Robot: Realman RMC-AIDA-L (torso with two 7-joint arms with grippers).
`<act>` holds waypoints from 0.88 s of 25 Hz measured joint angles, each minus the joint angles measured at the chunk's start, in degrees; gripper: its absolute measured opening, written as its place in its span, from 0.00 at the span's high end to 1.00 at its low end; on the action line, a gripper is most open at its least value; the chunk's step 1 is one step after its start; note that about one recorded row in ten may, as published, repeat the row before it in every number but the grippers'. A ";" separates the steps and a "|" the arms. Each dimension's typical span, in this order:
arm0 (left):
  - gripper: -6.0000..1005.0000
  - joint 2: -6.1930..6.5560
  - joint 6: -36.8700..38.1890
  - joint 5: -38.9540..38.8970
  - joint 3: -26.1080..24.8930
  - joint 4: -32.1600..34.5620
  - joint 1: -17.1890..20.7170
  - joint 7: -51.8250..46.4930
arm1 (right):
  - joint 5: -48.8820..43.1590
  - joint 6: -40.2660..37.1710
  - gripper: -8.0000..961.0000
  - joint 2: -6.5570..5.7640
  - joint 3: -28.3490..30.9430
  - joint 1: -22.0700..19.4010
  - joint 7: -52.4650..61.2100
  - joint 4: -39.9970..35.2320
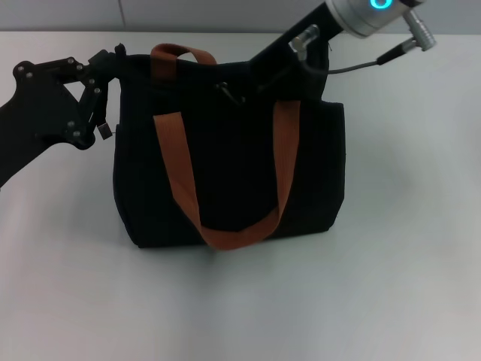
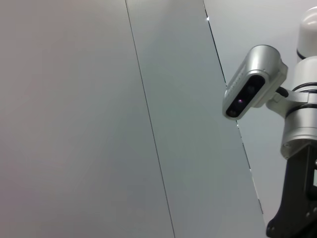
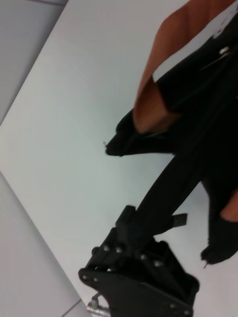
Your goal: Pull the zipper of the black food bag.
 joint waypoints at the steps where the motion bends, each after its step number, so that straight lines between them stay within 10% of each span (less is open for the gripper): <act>1: 0.97 0.00 -0.05 0.00 0.00 0.00 -0.03 0.01 | -0.61 -0.40 0.99 0.00 0.01 -0.43 0.41 -0.85; 22: 0.97 0.00 -0.67 -0.18 0.00 0.00 -0.44 -0.39 | 2.62 -5.02 0.98 0.12 5.41 -11.24 0.73 -13.87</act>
